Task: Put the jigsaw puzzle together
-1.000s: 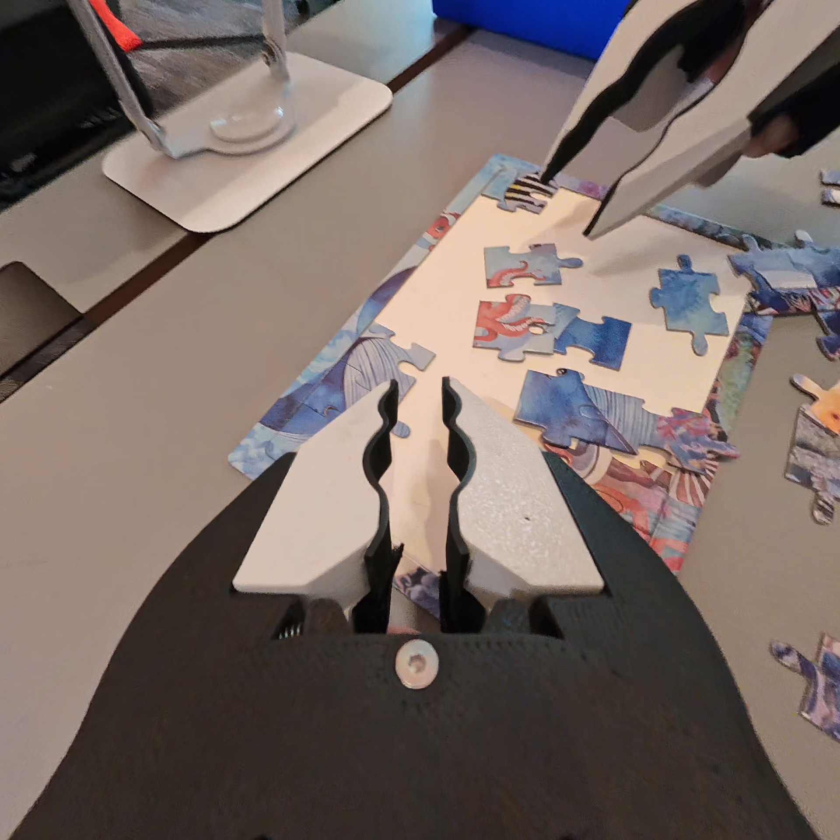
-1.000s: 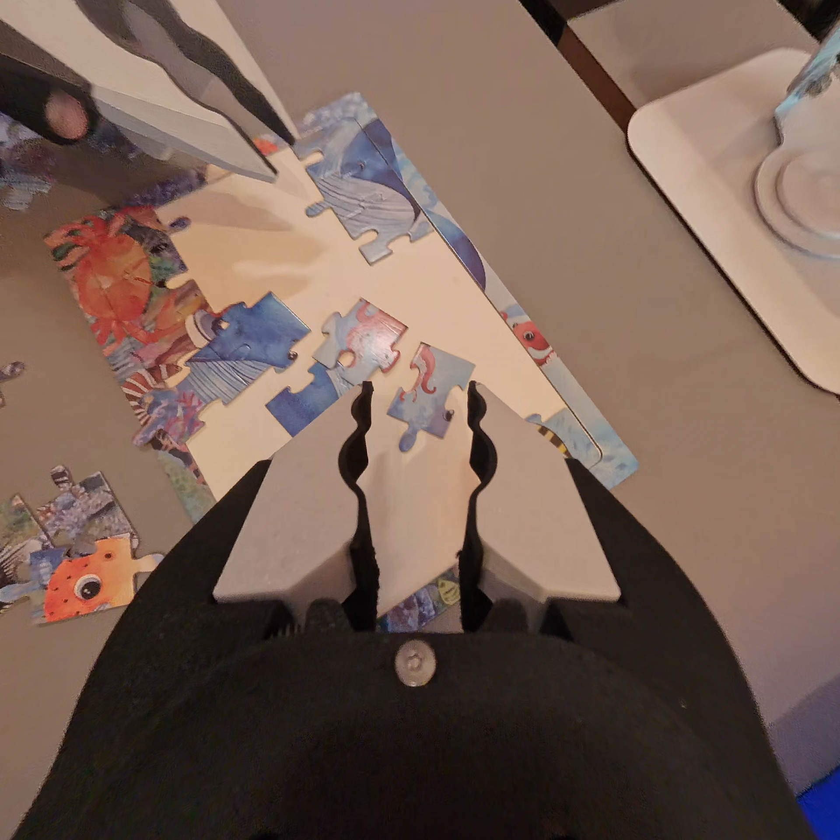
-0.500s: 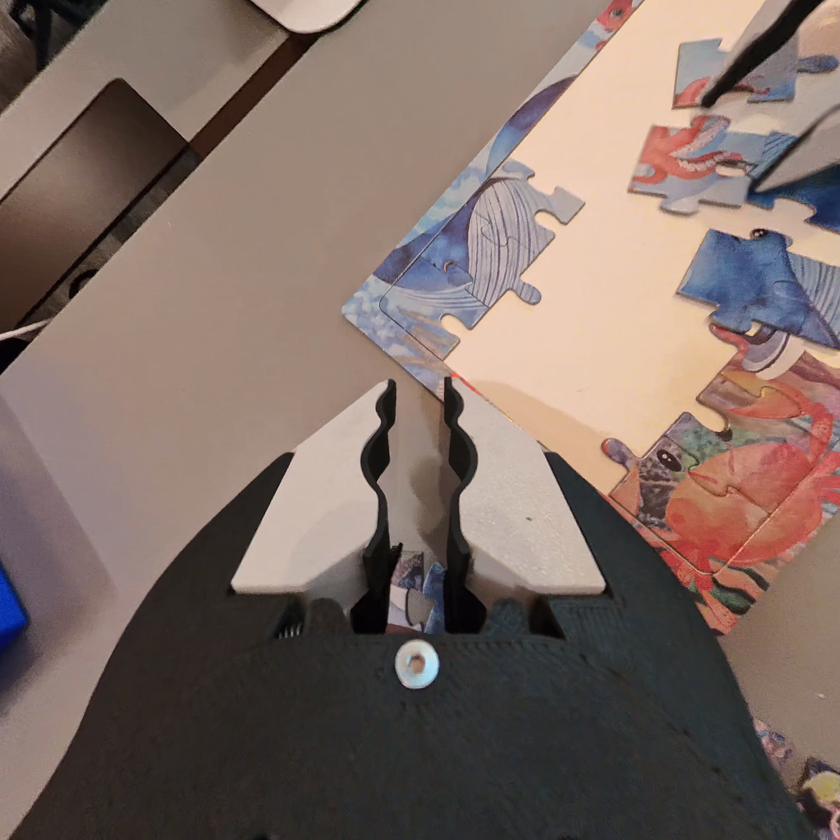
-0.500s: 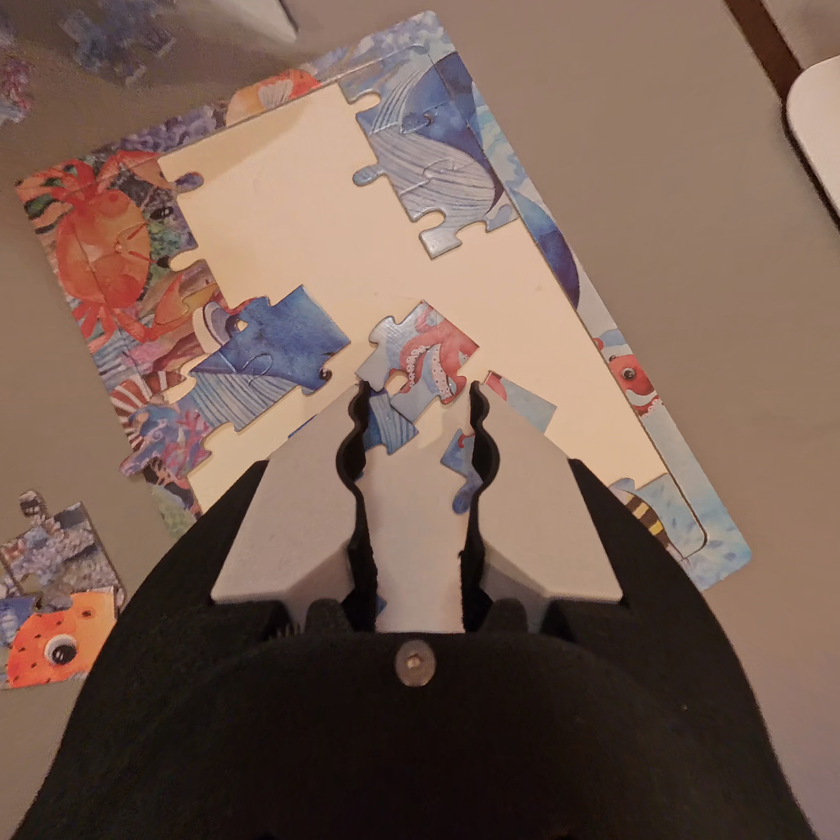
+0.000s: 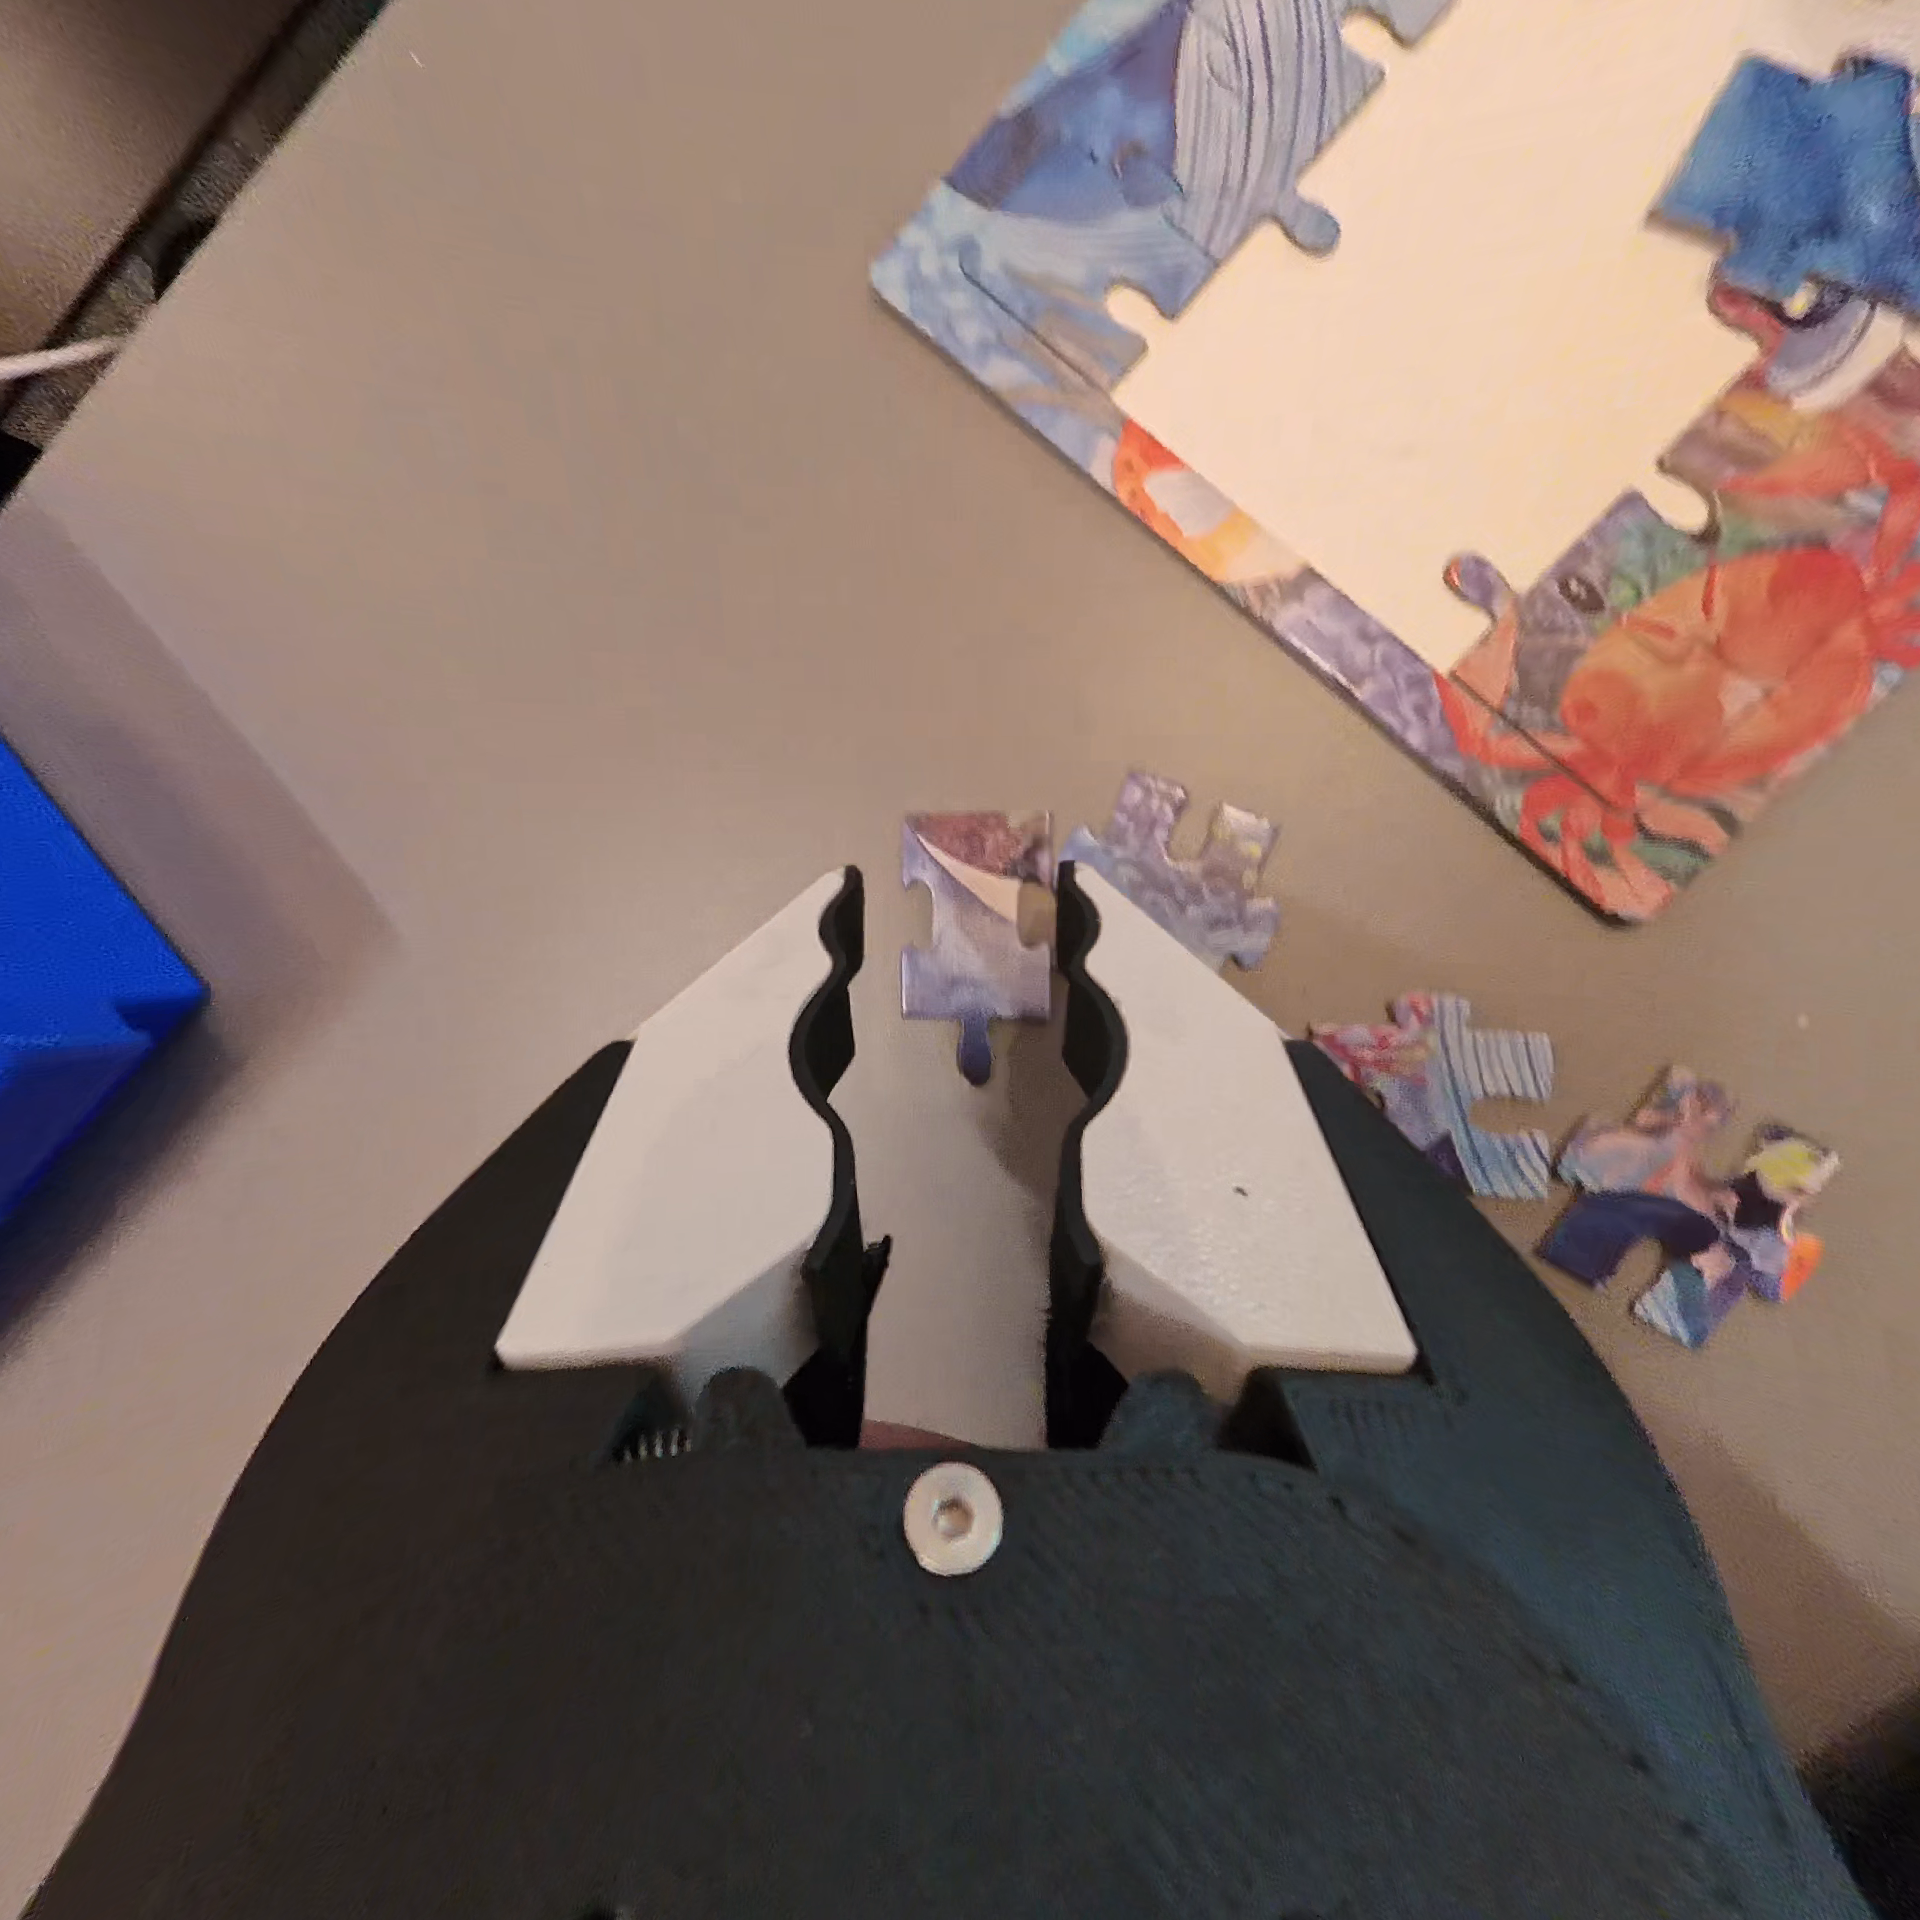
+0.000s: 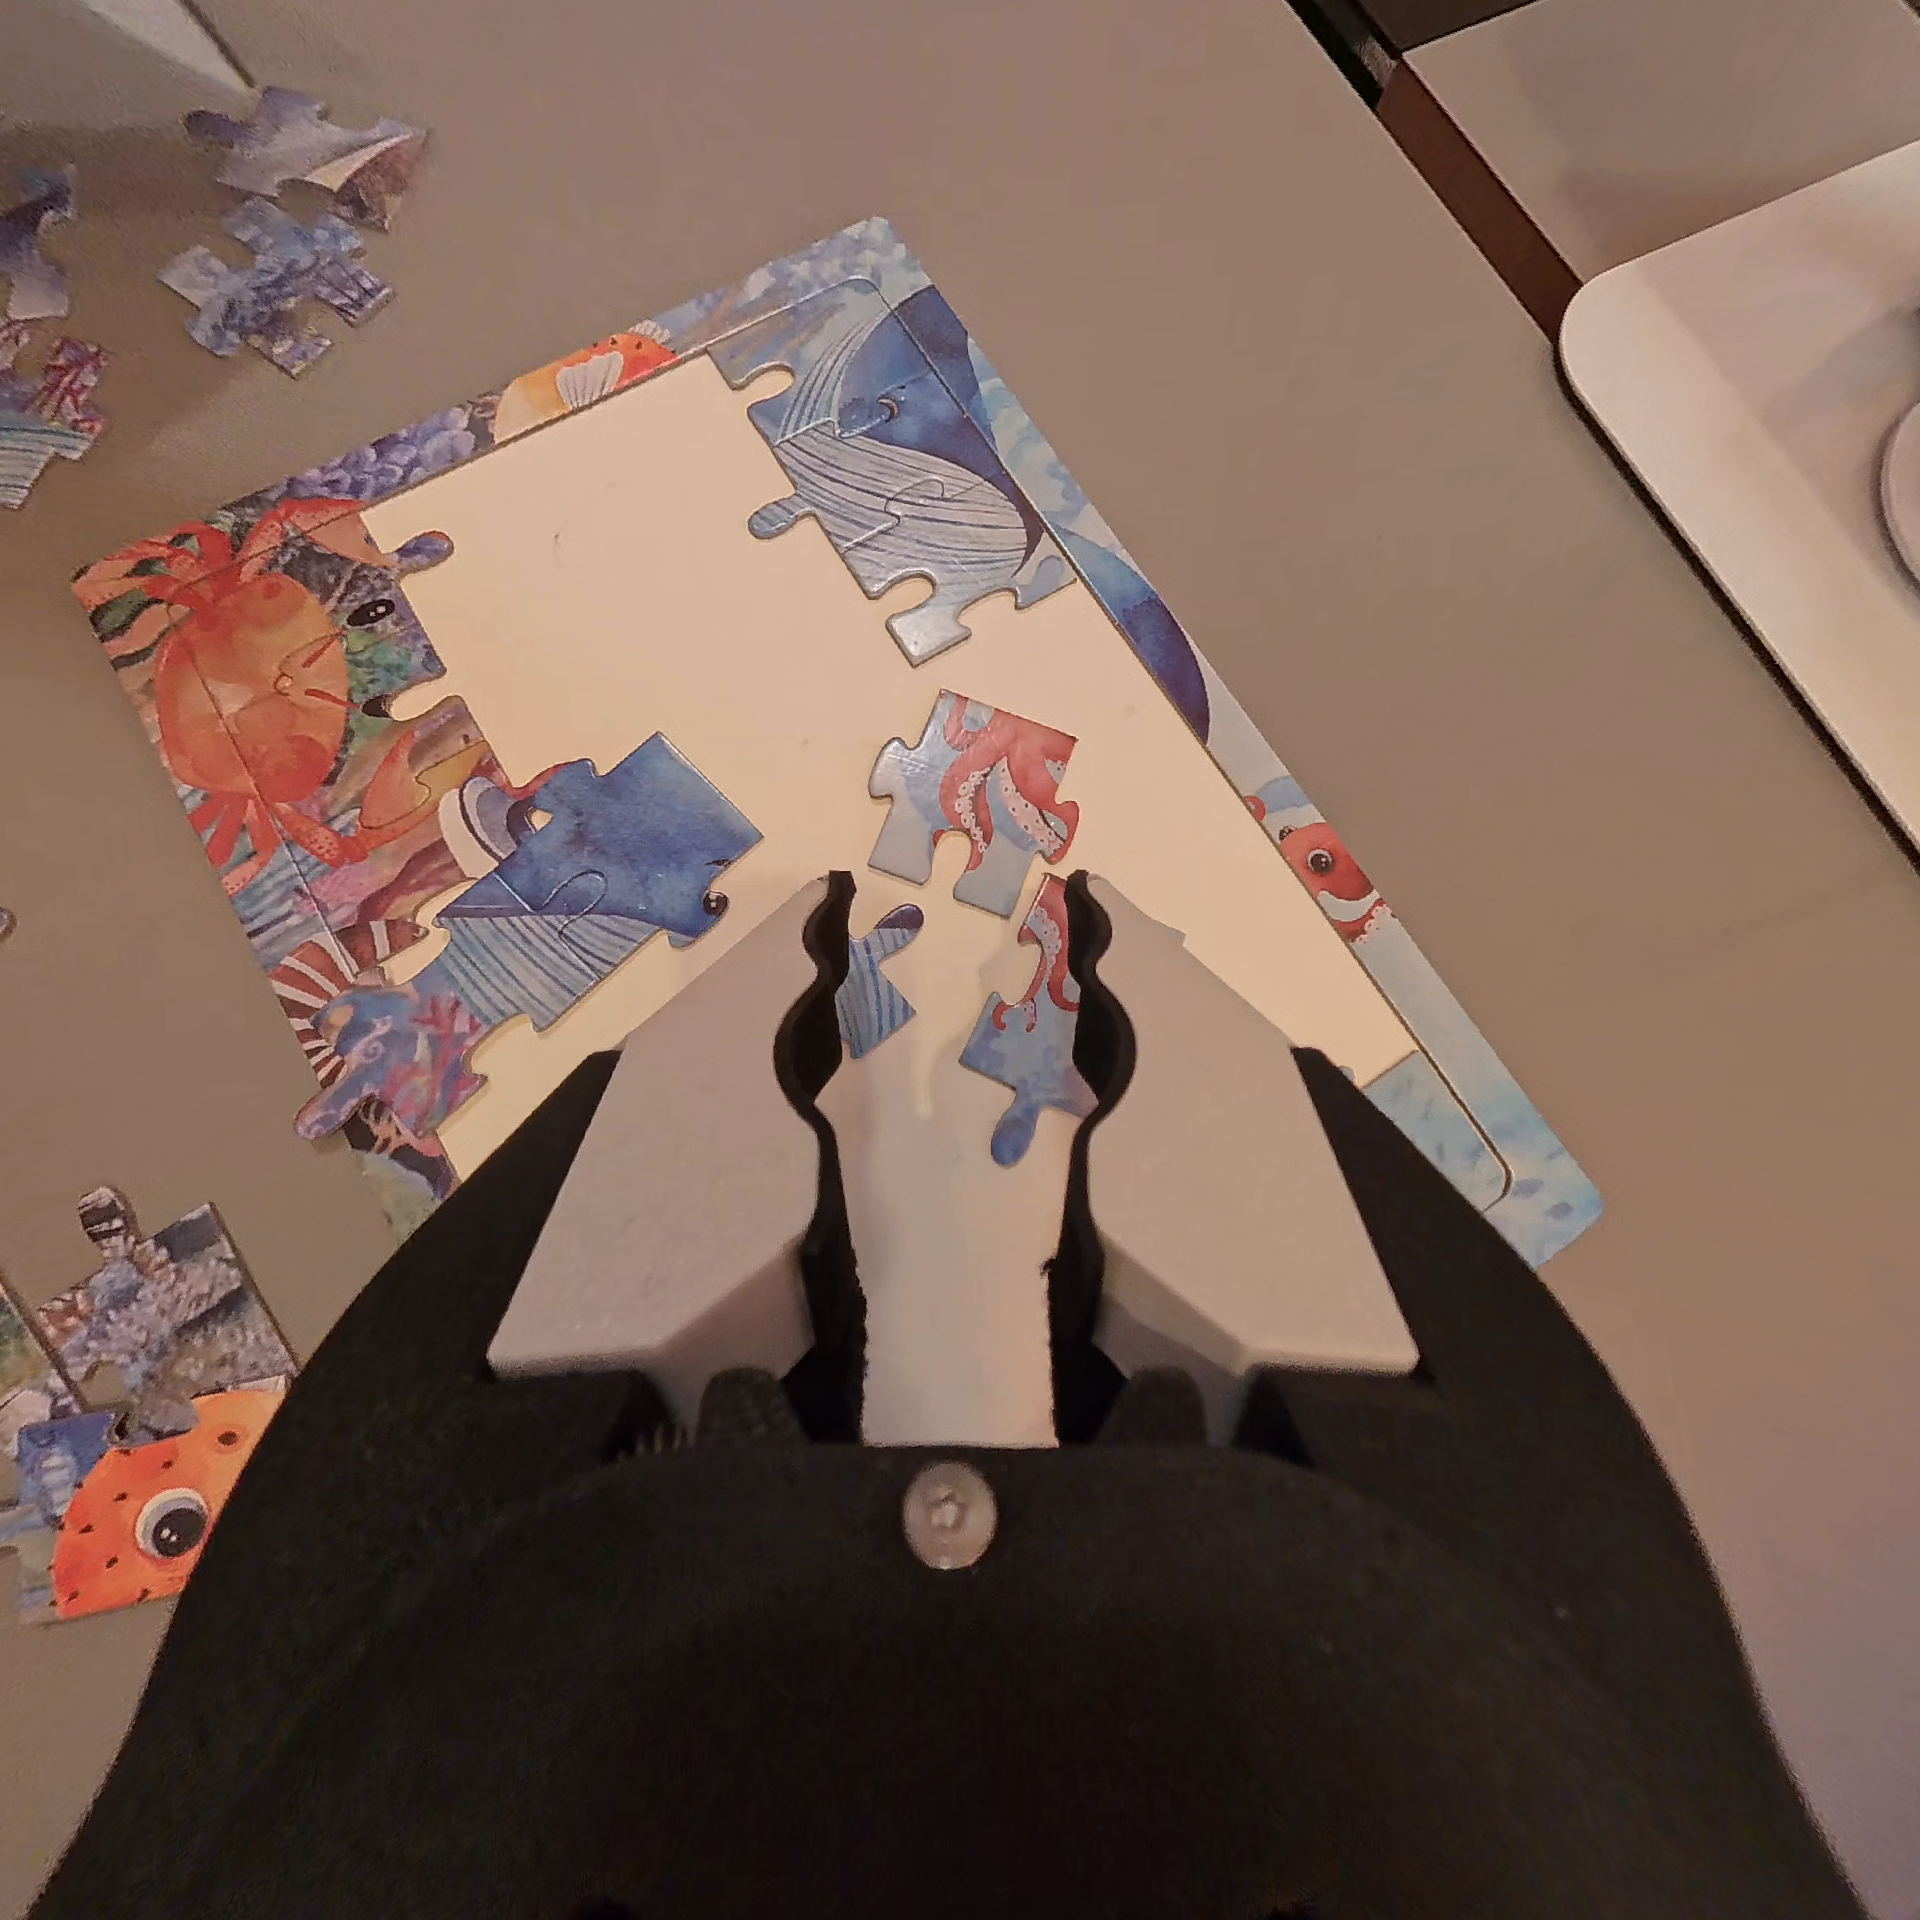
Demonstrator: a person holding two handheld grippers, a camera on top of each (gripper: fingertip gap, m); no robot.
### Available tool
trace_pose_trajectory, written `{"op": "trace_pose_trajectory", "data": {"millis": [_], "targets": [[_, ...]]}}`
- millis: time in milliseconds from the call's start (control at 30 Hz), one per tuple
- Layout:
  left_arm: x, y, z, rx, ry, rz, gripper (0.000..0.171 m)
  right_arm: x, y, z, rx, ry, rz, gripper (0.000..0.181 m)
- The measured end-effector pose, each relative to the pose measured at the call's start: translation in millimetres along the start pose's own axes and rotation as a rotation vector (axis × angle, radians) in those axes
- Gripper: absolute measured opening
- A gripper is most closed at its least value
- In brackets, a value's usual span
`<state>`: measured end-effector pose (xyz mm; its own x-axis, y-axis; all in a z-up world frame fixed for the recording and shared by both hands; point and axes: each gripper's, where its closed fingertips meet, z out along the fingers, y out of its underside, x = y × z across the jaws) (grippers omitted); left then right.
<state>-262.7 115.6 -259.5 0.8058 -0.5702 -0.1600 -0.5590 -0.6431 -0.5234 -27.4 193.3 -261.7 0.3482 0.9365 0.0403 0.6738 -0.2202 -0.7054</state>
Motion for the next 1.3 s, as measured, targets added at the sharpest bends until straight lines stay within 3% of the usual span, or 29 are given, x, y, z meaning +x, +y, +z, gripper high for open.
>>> {"op": "trace_pose_trajectory", "data": {"millis": [133, 267, 433, 633, 767, 900, 1000, 1067, 1300], "targets": [[1.9, 17.7, -4.9, -0.036, 0.019, -0.004, 0.048, -1.0, 1.3, -0.5, 0.009, -0.023, 0.016, 0.041], [-3.6, 30.1, -2.8, -0.081, 0.000, -0.025, 0.049, 0.6, 0.3, -3.6, 0.021, -0.030, 0.027, 0.041], [12.2, -1.4, -4.8, 0.020, 0.035, 0.033, 0.042, -10.2, -12.4, -22.9, 0.068, -0.093, 0.018, 0.041], [35.4, -29.9, 1.7, 0.075, 0.063, 0.140, 0.039, -37.3, -29.0, -68.1, 0.120, -0.150, -0.052, 0.039], [39.6, -39.5, 4.5, 0.096, 0.058, 0.165, 0.038, -64.8, 13.9, -91.2, 0.009, -0.190, -0.059, 0.044], [47.4, -50.5, 8.4, 0.124, 0.063, 0.193, 0.037, -58.6, 79.4, -102.9, -0.155, -0.042, 0.006, 0.060], [59.2, -68.2, 11.9, 0.174, 0.076, 0.219, 0.037, -61.8, 120.1, -111.5, -0.226, -0.015, 0.110, 0.074], [70.4, -79.5, 16.5, 0.198, 0.089, 0.241, 0.037, -64.5, 134.6, -115.6, -0.223, -0.005, 0.175, 0.081], [115.9, -106.7, 36.6, 0.245, 0.140, 0.341, 0.037, -68.1, 171.6, -138.1, -0.273, 0.104, 0.224, 0.075]]}}
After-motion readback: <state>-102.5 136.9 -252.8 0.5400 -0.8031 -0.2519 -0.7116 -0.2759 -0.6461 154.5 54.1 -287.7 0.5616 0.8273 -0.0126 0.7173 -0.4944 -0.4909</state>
